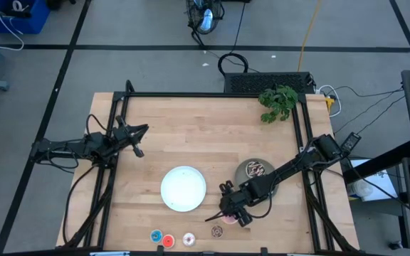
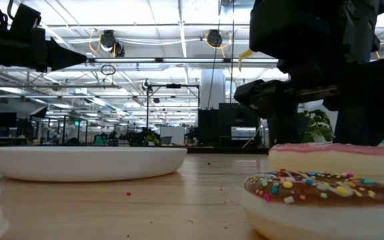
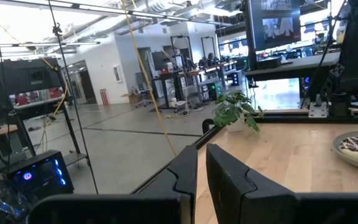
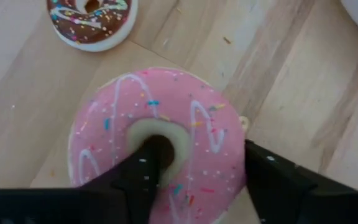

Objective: Pick & Place donuts
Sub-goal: Put the large pink donut on the gray plate

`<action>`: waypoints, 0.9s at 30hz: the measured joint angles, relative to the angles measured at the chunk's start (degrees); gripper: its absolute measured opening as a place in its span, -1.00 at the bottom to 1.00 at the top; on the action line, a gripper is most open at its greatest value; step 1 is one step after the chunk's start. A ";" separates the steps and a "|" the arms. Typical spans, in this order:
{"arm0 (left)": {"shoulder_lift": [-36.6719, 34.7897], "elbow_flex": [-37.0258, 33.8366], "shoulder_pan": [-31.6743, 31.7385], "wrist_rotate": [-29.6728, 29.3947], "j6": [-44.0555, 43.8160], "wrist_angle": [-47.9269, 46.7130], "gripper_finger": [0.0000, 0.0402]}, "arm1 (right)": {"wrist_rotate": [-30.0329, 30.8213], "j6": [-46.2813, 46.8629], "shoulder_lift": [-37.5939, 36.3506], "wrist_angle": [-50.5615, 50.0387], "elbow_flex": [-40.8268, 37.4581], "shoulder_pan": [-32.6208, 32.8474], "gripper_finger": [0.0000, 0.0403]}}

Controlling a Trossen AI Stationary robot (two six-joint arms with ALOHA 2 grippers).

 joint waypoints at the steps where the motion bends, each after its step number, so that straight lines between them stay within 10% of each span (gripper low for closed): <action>1: -0.02 0.00 0.02 0.00 -0.01 0.00 -0.79 | -0.01 0.01 0.00 -0.44 0.28 0.00 -0.13; 8: 0.00 0.00 0.01 0.00 0.00 0.02 -0.79 | -4.94 0.94 0.17 -7.28 5.77 -0.50 -0.92; 27: 0.01 0.00 0.02 0.00 -0.01 -0.43 -0.79 | -0.57 1.75 -2.62 -42.19 33.93 -0.48 -0.91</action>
